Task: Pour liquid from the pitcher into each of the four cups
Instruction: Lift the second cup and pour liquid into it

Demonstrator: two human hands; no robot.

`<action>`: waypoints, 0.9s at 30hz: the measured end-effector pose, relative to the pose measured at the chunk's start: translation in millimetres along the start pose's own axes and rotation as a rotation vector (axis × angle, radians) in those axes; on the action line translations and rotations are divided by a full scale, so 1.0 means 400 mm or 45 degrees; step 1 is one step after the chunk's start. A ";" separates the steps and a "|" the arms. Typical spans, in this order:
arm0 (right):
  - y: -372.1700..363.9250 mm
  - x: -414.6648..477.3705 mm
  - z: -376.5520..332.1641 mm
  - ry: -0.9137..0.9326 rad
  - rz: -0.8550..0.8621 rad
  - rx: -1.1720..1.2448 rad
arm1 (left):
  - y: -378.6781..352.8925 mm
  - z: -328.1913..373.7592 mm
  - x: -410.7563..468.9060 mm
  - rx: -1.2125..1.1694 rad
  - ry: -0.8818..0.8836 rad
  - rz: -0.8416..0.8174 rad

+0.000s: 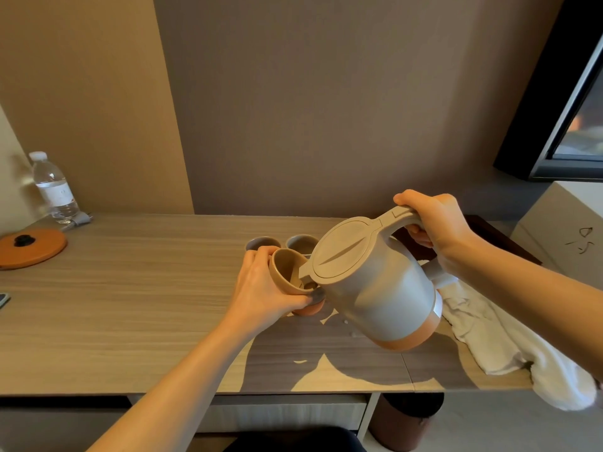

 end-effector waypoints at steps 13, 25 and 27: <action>-0.004 -0.005 -0.016 0.024 0.010 -0.044 | -0.005 -0.009 -0.010 -0.049 0.017 0.011; -0.010 -0.001 -0.026 -0.014 0.013 -0.058 | -0.009 -0.019 -0.011 -0.076 0.033 0.020; -0.011 -0.001 -0.027 -0.015 0.008 -0.069 | -0.010 -0.021 -0.013 -0.090 0.038 0.023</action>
Point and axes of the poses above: each hand's wrist, its own x-axis towards the middle knuckle, its own y-axis out of the back of the hand, z = x × y, the point moved 7 cm from there along x, towards the middle knuckle, and after that the axes turned 5 degrees about -z, right-handed, at the moved point
